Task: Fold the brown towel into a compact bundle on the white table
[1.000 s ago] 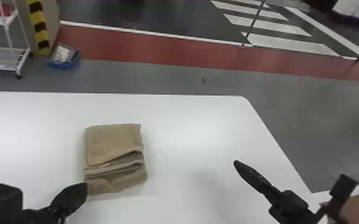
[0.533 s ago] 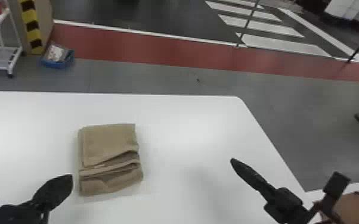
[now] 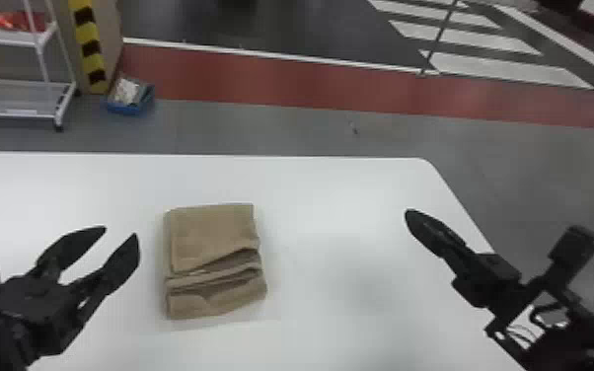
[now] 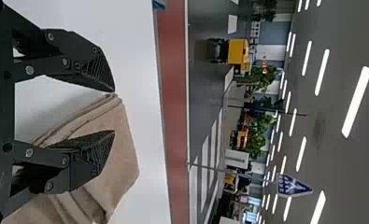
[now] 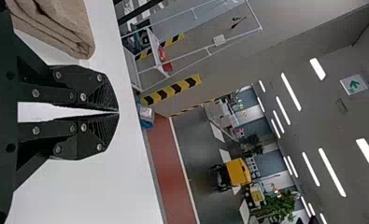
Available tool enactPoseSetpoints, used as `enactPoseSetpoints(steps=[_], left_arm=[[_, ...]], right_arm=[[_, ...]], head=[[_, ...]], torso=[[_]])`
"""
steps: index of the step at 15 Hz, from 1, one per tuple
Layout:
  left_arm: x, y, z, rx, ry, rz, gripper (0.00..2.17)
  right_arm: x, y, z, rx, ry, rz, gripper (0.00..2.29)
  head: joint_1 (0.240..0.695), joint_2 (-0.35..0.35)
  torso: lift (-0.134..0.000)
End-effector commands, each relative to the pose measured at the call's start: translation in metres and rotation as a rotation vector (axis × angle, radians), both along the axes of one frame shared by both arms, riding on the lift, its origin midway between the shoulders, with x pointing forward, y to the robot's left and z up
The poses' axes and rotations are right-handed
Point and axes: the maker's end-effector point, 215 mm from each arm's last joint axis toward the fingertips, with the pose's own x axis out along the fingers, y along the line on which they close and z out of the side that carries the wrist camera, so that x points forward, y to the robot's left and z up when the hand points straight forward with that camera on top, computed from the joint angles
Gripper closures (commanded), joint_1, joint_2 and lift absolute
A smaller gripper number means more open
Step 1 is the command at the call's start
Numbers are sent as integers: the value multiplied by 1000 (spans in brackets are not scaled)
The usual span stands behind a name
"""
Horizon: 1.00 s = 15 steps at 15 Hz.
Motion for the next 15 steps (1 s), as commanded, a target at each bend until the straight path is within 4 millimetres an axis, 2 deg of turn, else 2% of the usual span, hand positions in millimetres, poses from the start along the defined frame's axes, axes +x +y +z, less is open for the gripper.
enactPoseSetpoints(steps=[1,3,5,8,9,11,13,15], left_arm=[[8,2,16,49,-41,28,63],[16,1,35,95,-101,77,63],[28,-1,66,89,-213,136,63],[49,1,96,34,-370,239,63],[52,0,101,17,-411,246,63],[61,-3,90,17,-404,242,70],[69,-3,93,15,-454,240,73],[78,2,88,39,-455,244,73]], right_arm=[[19,12,4,-45,-11,5,6],[36,27,8,-86,-15,10,16],[50,49,11,-122,-22,22,29],[61,82,13,-171,-59,29,33],[61,90,13,-174,-75,26,33],[57,96,15,-196,-117,-11,49],[47,100,17,-202,-167,-55,53],[42,105,6,-194,-148,-49,53]], head=[[695,-235],[695,-204],[695,-184],[695,-150],[695,-123],[695,-109],[695,-102],[695,-99]], torso=[[-124],[-124],[-124],[-124],[-124],[-124],[-124],[-124]])
